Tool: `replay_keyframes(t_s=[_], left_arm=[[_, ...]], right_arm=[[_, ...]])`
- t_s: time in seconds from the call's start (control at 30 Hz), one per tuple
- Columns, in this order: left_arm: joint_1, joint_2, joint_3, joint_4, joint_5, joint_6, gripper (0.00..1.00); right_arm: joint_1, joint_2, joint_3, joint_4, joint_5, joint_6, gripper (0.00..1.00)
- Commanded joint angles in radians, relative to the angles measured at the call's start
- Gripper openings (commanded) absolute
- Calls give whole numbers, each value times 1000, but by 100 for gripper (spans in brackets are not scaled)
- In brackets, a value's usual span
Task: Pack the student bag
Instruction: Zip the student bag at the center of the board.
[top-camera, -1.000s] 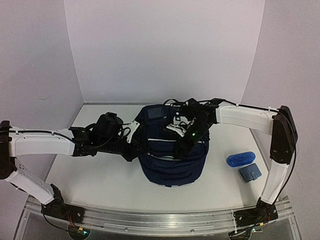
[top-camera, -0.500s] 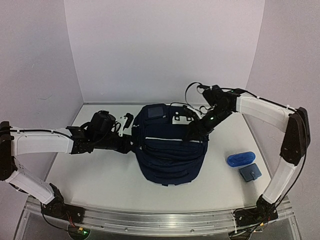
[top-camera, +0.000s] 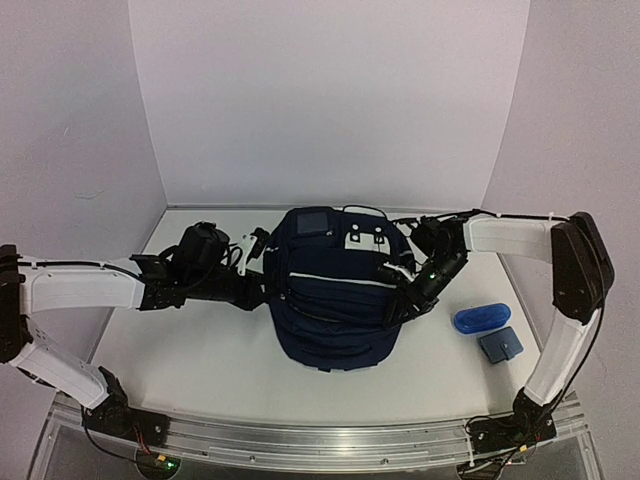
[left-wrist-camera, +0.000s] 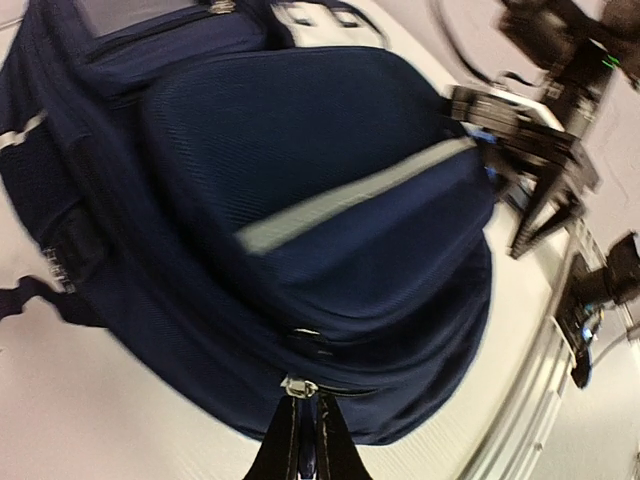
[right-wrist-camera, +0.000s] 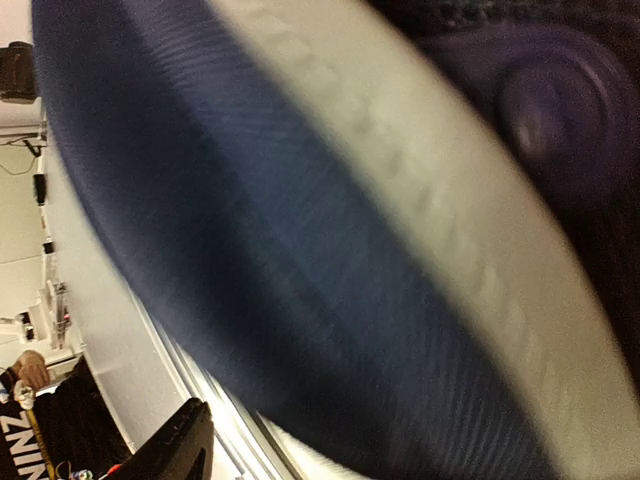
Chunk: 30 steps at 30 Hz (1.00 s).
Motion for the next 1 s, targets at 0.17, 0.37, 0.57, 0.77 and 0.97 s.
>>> replay_keyframes(t_s=[0.17,0.37,0.57,0.77,0.97], left_arm=[[-154,-42,12,110,-10,36,0],[-204,36,20,163,-99,2,0],[-143,-78,-37,34,-278,-73,0],[-82,-176,-91,-6,-317,-115,0],[-84,-189,-107,25,-239,-65,0]], right_arm=[[124,10,26,171,-199,102,57],[169,20,58,300,-214,208,51],[173,-21,63,312,-188,221,51],[114,-114,25,301,-94,246,57],[114,-137,-88,299,-102,235,76]])
